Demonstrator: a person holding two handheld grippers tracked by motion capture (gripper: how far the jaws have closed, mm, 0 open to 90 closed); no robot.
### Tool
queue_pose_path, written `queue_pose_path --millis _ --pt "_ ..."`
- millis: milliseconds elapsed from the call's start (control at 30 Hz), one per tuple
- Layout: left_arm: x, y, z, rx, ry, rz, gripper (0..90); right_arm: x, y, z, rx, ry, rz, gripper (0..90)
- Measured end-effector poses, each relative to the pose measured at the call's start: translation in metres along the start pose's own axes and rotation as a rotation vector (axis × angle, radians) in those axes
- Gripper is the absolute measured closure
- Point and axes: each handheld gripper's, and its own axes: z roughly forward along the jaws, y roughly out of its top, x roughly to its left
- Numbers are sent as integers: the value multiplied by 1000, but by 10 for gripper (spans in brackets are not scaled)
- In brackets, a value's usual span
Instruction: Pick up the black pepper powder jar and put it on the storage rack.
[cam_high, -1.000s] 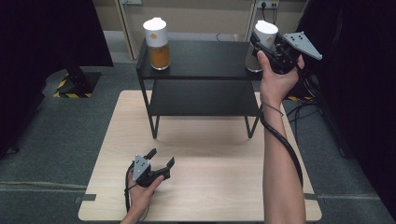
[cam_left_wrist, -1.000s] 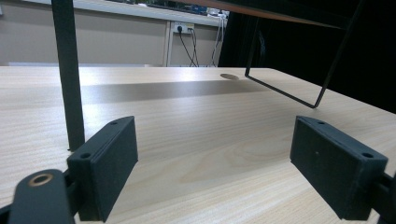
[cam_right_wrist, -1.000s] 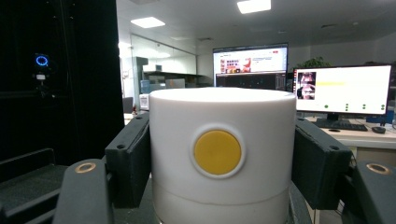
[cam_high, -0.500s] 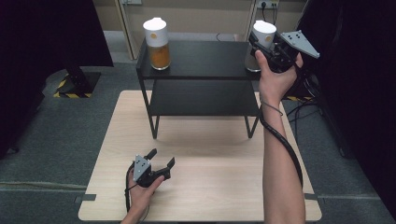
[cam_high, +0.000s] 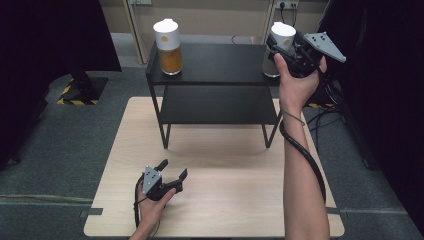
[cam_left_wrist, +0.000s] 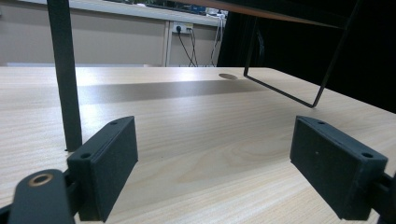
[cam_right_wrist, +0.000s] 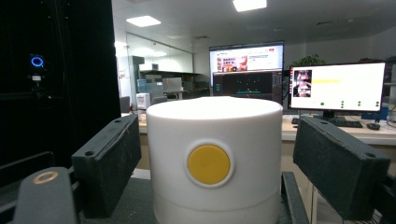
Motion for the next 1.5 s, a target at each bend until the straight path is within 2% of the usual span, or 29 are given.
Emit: queue_pose_path --millis 233,333,433,900,1133,1500 --pt "-1 0 0 -1 0 2 146 0 4 -11 27 3 -1 127" --pt "-1 0 0 -1 1 4 146 1 2 -17 20 4 1 123" --pt "-1 0 0 -2 1 5 146 0 2 -23 42 8 4 119" --pt "-2 -1 0 -3 2 6 146 -1 -10 -52 59 36 -2 116" --pt "-2 -1 0 -4 2 3 146 1 -15 -64 67 46 -17 116" --pt "-2 -1 0 -4 2 4 146 1 -31 -79 75 50 -13 116"
